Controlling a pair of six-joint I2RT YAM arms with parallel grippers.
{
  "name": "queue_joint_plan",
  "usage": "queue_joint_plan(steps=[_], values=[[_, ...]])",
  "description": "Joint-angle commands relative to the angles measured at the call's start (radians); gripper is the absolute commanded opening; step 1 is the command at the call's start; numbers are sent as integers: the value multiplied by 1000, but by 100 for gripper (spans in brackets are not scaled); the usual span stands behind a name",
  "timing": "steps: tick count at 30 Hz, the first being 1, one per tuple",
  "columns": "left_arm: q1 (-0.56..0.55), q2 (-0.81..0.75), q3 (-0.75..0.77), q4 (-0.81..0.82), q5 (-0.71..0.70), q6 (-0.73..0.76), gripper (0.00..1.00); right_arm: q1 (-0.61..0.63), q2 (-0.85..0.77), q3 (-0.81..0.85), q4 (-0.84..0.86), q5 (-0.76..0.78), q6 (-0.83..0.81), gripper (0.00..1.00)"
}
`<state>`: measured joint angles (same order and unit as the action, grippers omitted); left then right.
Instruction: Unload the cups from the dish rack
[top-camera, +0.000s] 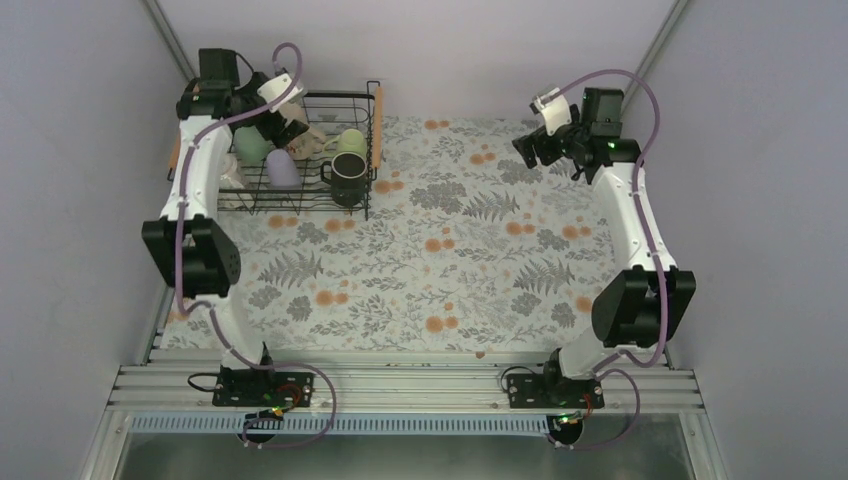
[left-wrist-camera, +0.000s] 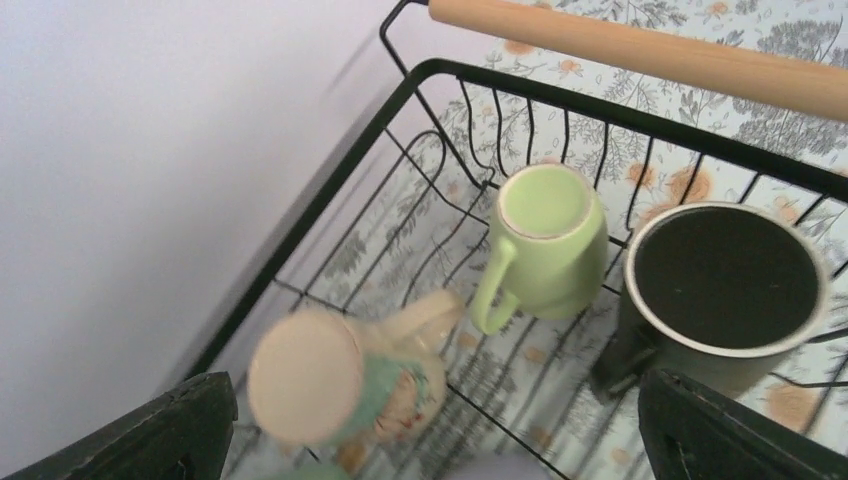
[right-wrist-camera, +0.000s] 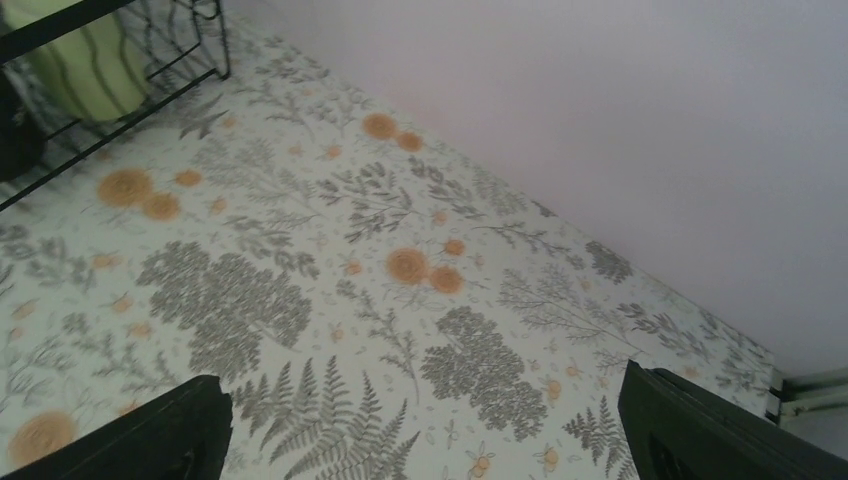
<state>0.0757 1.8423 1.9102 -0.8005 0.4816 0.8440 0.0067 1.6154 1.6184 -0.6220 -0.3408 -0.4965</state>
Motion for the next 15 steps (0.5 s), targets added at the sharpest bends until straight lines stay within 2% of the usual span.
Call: queue_joint_plan(steps=[1, 3, 5, 11, 15], values=[[3, 208, 264, -326, 182, 292, 100, 9, -95, -74, 35, -92, -78, 100], [2, 266, 349, -384, 218, 366, 100, 10, -105, -90, 40, -86, -88, 100], [-2, 295, 370, -354, 211, 373, 100, 10, -110, -102, 37, -79, -103, 98], [-15, 296, 314, -263, 237, 471, 99, 9, -115, -136, 27, -72, -140, 94], [-54, 321, 299, -244, 174, 517, 98, 10, -113, -149, 29, -69, -149, 93]])
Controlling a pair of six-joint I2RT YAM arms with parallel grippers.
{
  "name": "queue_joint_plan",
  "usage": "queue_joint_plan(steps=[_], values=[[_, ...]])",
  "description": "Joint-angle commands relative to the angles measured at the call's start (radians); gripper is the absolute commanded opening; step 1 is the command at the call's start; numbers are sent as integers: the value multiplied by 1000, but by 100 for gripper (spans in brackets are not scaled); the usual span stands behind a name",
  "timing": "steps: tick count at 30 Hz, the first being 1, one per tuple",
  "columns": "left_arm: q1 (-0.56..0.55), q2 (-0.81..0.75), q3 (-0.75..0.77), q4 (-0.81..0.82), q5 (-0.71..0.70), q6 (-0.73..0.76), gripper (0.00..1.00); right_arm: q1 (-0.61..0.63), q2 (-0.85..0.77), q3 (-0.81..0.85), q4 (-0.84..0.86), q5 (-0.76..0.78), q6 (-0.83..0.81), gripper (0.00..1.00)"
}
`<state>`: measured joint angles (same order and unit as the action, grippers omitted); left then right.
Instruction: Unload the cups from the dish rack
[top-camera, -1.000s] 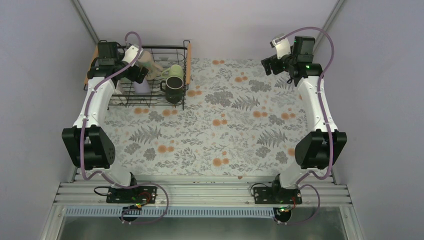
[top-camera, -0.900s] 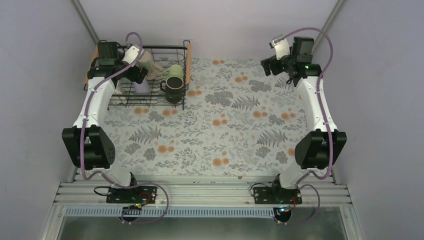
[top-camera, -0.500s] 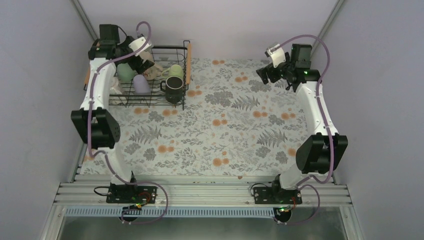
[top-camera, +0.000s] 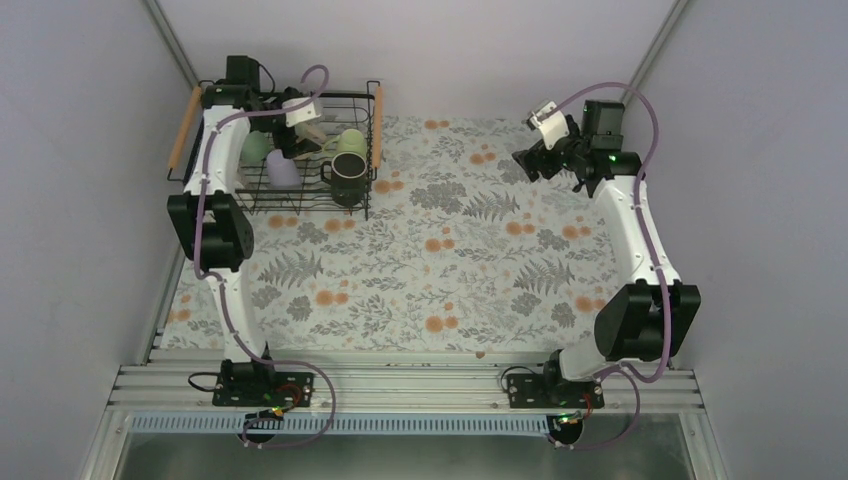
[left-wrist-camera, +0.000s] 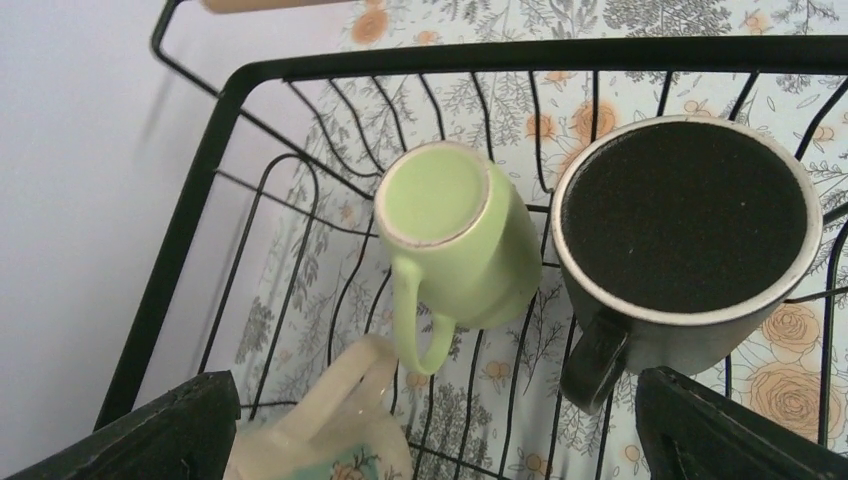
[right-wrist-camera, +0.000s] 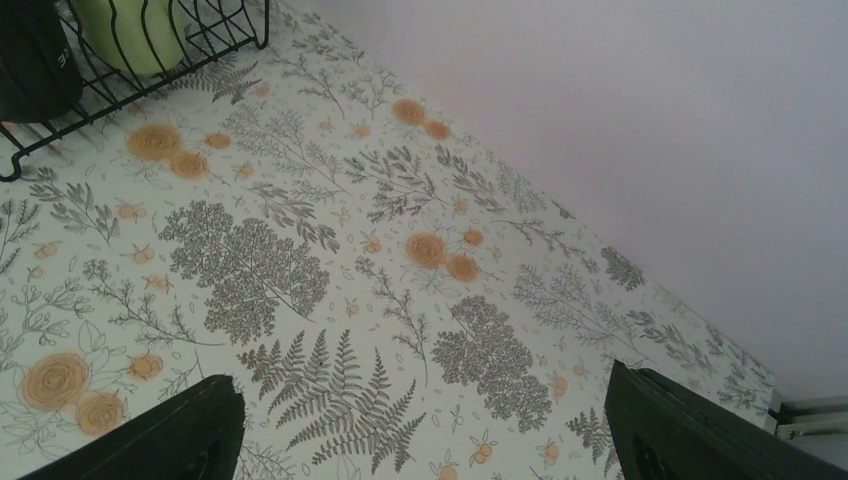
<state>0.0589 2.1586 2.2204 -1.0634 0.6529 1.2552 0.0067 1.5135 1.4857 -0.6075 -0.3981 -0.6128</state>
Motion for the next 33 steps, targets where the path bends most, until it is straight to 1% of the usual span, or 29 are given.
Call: queue_joint_plan(steps=[1, 3, 5, 7, 15, 19, 21, 26, 28, 31, 33], values=[[-46, 20, -1, 6, -9, 122, 97, 9, -12, -19, 16, -13, -32, 93], [-57, 54, 31, -38, -29, 162, 96, 9, -10, -27, 18, -18, -33, 92], [-61, 91, 68, -94, -38, 216, 91, 10, -10, -35, 20, -24, -36, 92], [-62, 124, 114, -129, -41, 234, 89, 10, -10, -40, 17, -29, -41, 86], [-62, 209, 222, -251, -92, 297, 89, 10, -11, -73, 10, -22, -71, 80], [-62, 223, 228, -272, -104, 323, 89, 9, 5, -65, -8, -32, -76, 75], [-62, 226, 230, -292, -99, 343, 87, 10, 13, -58, -17, -36, -77, 74], [-72, 188, 150, -293, -107, 387, 83, 9, 23, -55, -19, -33, -82, 71], [-76, 191, 136, -293, -124, 391, 80, 9, 26, -52, -21, -33, -84, 70], [-84, 217, 147, -294, -151, 385, 73, 9, 34, -44, -23, -39, -81, 69], [-91, 236, 168, -294, -159, 374, 73, 10, 44, -34, -34, -41, -80, 69]])
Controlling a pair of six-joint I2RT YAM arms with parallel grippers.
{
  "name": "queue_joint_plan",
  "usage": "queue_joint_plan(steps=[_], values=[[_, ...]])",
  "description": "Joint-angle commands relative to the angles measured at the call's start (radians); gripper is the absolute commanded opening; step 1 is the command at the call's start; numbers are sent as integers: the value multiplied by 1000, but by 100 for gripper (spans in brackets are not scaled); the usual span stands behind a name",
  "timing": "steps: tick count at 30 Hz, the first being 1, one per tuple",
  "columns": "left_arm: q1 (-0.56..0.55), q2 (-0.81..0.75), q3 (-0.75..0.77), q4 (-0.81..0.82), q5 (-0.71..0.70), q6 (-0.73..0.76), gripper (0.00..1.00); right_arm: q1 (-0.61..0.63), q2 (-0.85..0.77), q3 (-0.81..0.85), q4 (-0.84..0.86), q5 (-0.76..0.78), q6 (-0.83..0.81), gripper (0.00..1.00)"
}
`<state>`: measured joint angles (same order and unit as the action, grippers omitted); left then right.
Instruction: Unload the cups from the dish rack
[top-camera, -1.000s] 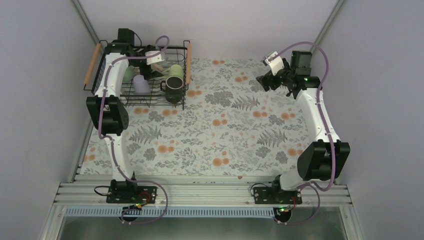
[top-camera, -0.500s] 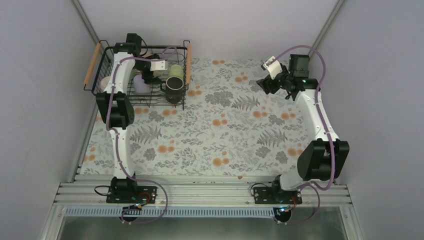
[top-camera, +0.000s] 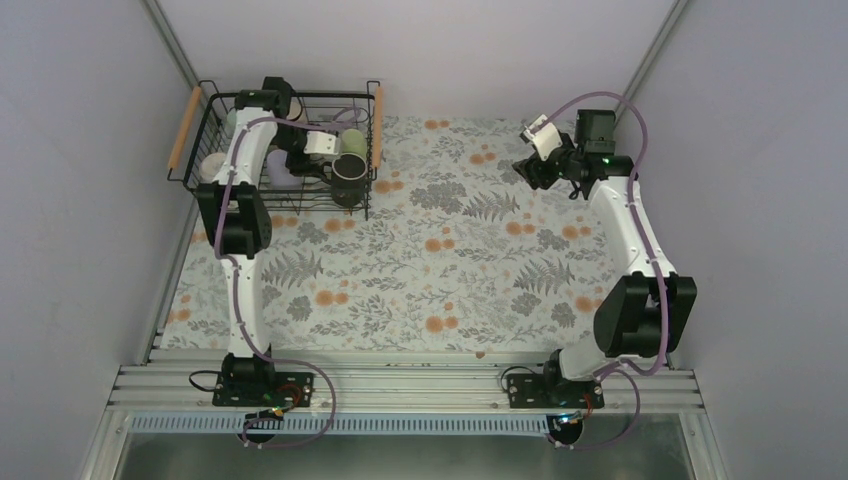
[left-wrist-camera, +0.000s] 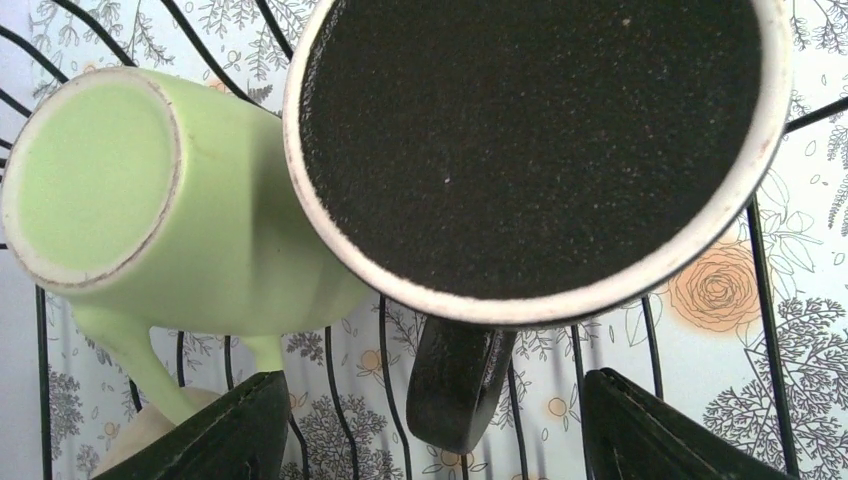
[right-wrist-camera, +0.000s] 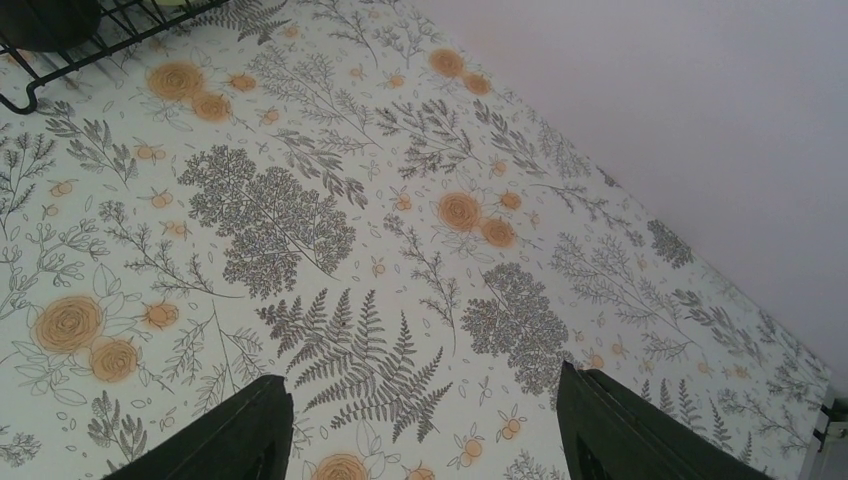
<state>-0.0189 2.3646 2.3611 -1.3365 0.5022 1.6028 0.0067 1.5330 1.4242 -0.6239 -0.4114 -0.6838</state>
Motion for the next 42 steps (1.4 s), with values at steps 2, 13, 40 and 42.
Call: queue_joint_plan(steps=[2, 13, 40, 42], values=[[-21, 42, 37, -20, -7, 23, 71, 9, 36, 36, -24, -22, -8, 65], [-45, 81, 74, -20, -44, 8, 54, 9, 68, 38, -43, -8, -19, 49], [-55, -22, 170, -20, -74, -148, 2, 12, 36, 64, -43, -36, 25, 39], [-55, -41, 186, -18, -81, -169, 2, 14, 34, 72, -50, -39, 29, 39]])
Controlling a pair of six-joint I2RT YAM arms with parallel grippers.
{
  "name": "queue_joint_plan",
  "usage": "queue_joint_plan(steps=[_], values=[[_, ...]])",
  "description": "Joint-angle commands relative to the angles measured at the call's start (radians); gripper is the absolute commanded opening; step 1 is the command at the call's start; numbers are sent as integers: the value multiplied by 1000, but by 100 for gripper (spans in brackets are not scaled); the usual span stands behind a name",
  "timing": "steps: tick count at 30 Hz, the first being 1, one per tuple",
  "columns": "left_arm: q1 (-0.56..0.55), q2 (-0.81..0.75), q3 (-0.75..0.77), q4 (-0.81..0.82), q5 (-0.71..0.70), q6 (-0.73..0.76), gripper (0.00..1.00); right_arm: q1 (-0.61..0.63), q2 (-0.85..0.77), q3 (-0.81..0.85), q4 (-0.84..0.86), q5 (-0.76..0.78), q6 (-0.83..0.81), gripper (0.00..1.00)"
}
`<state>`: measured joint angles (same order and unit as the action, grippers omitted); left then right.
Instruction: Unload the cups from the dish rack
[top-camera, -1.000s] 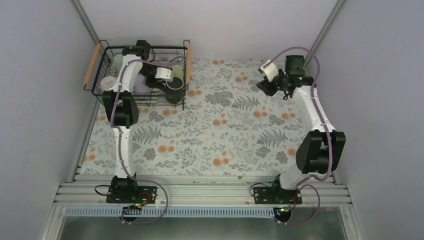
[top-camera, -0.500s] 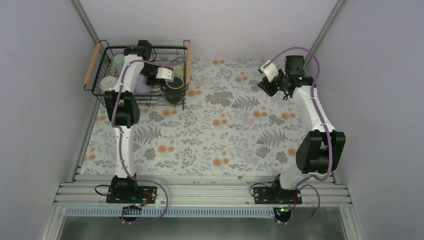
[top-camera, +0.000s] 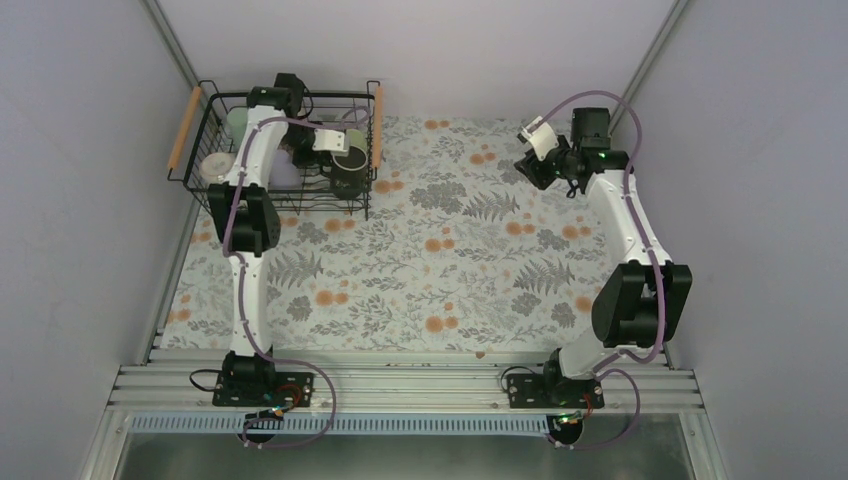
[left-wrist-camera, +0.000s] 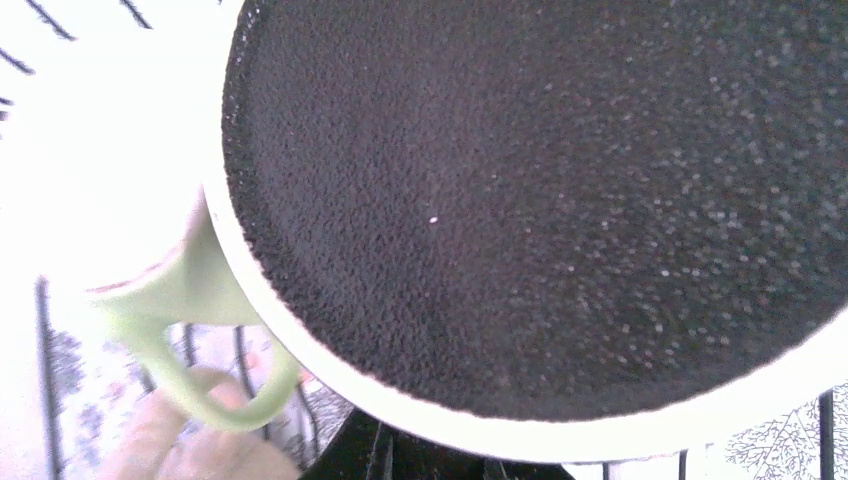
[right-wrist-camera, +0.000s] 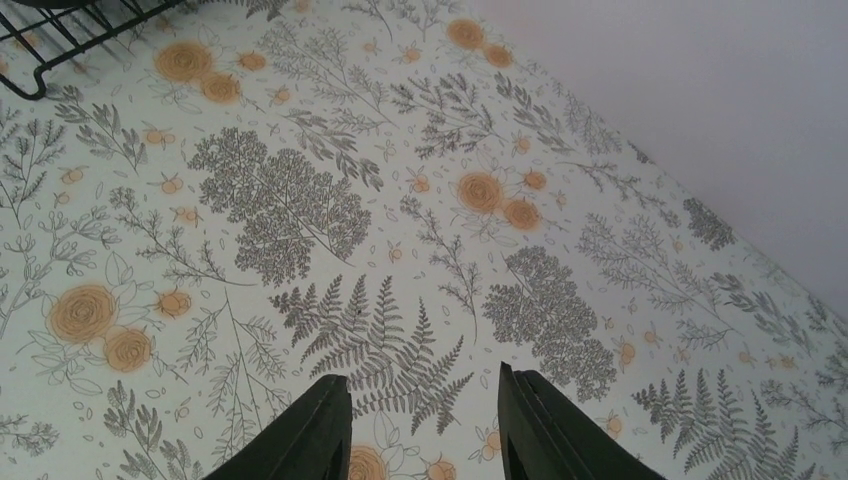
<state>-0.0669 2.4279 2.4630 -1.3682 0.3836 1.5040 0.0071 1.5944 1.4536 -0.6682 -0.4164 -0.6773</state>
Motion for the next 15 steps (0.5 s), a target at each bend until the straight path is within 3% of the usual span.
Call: queue_joint_plan(steps=[1, 9, 15], values=[[-7, -117, 84, 13, 35, -76, 3, 14, -29, 44, -7, -36, 25, 40], [-2, -239, 80, 106, 41, -212, 2, 21, -53, 57, -13, -60, 49, 42], [-4, -396, -18, 290, 270, -476, 2, 24, -83, 126, -61, -218, 114, 45]])
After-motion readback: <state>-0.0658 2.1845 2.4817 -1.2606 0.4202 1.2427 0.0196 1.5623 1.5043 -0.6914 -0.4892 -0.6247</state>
